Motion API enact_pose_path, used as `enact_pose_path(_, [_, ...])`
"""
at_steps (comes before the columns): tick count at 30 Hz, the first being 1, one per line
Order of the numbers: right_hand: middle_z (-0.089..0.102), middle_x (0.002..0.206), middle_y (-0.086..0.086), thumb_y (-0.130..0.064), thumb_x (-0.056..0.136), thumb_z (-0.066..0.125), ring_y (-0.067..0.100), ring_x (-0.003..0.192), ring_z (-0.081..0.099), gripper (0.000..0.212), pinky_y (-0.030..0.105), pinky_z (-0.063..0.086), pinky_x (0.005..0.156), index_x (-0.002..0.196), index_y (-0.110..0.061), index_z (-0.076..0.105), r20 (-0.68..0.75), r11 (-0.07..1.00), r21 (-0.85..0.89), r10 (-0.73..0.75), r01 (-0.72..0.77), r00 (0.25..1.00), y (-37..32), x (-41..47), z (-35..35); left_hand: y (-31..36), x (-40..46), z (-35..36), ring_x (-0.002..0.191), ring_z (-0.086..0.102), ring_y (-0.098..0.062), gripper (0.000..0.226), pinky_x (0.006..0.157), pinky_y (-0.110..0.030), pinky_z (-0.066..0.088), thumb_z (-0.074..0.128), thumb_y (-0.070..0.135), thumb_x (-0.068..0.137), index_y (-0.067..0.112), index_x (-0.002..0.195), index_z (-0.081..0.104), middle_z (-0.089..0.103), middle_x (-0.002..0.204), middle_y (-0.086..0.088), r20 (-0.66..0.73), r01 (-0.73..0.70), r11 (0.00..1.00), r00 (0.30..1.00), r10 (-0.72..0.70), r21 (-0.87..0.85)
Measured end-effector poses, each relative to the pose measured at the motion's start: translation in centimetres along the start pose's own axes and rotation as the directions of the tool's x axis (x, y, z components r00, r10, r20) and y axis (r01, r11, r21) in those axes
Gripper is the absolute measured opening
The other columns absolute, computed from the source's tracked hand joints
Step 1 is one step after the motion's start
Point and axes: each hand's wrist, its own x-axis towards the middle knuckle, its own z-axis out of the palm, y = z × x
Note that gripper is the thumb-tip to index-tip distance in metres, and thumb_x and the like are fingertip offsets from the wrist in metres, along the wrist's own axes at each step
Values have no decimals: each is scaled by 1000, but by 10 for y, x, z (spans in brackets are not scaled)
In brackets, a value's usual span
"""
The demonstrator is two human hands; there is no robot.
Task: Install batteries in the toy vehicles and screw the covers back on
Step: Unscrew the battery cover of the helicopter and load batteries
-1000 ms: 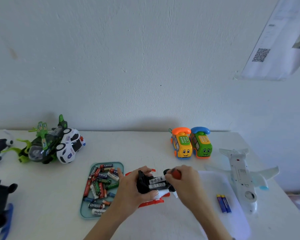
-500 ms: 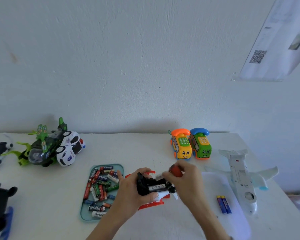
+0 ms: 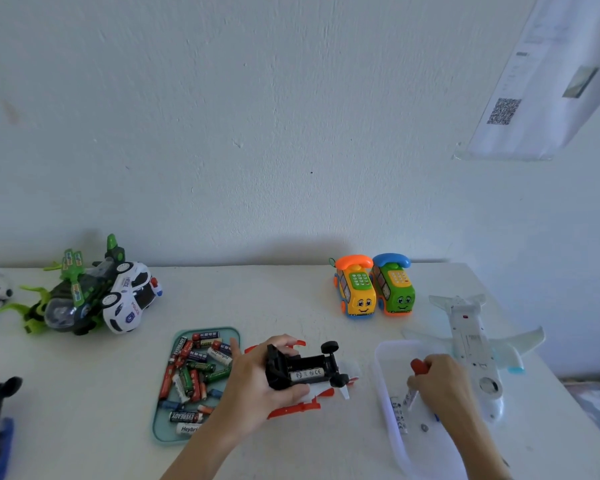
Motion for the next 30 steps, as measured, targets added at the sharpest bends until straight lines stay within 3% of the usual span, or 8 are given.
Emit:
enact_pose_path(6, [42, 53, 6, -25, 87, 64, 20, 51, 39, 38, 31, 28, 49, 62, -5, 43, -226, 936, 138, -288, 323, 931, -42, -24, -34, 3, 3, -1, 106, 53, 15, 55, 106, -5, -12, 80, 55, 56, 37, 104, 61, 54, 111, 43, -6, 21, 1000, 1000, -21, 8])
enact_pose_path(10, [52, 55, 9, -36, 91, 56, 24, 53, 46, 40, 37, 35, 51, 65, -7, 47, -355, 767, 276, -478, 579, 803, -88, -61, -54, 4, 6, -4, 104, 58, 9, 53, 118, -51, 15, 83, 49, 54, 35, 100, 64, 60, 111, 36, 60, 52, 997, 997, -49, -52])
enact_pose_path(13, [61, 59, 11, -31, 91, 58, 8, 42, 47, 30, 26, 35, 45, 70, -11, 50, -273, 603, 546, -528, 581, 804, -116, -77, -45, 7, 8, -7, 100, 59, 7, 61, 103, -30, 40, 89, 36, 57, 34, 111, 61, 64, 104, 30, 72, 68, 993, 996, -61, -101])
enact_pose_path(17, [59, 57, 13, -23, 90, 61, 6, 40, 50, 25, 26, 41, 45, 73, -10, 48, -186, 554, 559, -642, 617, 744, -133, -78, -11, 9, 9, -9, 97, 57, 11, 64, 91, 1, 27, 90, 31, 59, 33, 114, 58, 65, 96, 31, 49, 41, 997, 998, -38, -60])
enact_pose_path(20, [56, 56, 12, -28, 90, 60, 23, 47, 53, 25, 38, 43, 47, 72, -18, 47, -159, 553, 475, -712, 685, 684, -140, -73, 6, 8, 10, -9, 99, 58, 11, 63, 118, -29, 3, 86, 46, 59, 41, 113, 54, 66, 95, 30, 64, 43, 999, 997, -42, -21])
enact_pose_path(23, [48, 52, 6, -27, 91, 58, 23, 48, 50, 27, 40, 43, 49, 70, -23, 43, -124, 546, 420, -756, 724, 642, -148, -70, 13, 6, 13, -10, 97, 58, 9, 53, 116, -58, 5, 83, 49, 61, 50, 100, 48, 66, 94, 28, 107, 58, 998, 993, -56, -15])
enact_pose_path(27, [36, 49, -8, -23, 92, 57, 12, 45, 40, 30, 18, 31, 45, 68, -26, 39, -82, 519, 371, -808, 770, 584, -155, -70, 17, 5, 14, -10, 94, 58, 7, 46, 109, -64, 22, 81, 51, 61, 44, 97, 53, 65, 91, 27, 129, 42, 998, 991, -37, -37])
enact_pose_path(30, [42, 54, -3, -25, 94, 55, 11, 46, 40, 24, 16, 31, 45, 73, -21, 43, -17, 513, 328, -836, 793, 548, -161, -69, 18, 3, 14, -9, 93, 60, 3, 49, 112, -61, 17, 79, 52, 61, 28, 99, 60, 67, 91, 22, 131, 45, 998, 991, -41, -31])
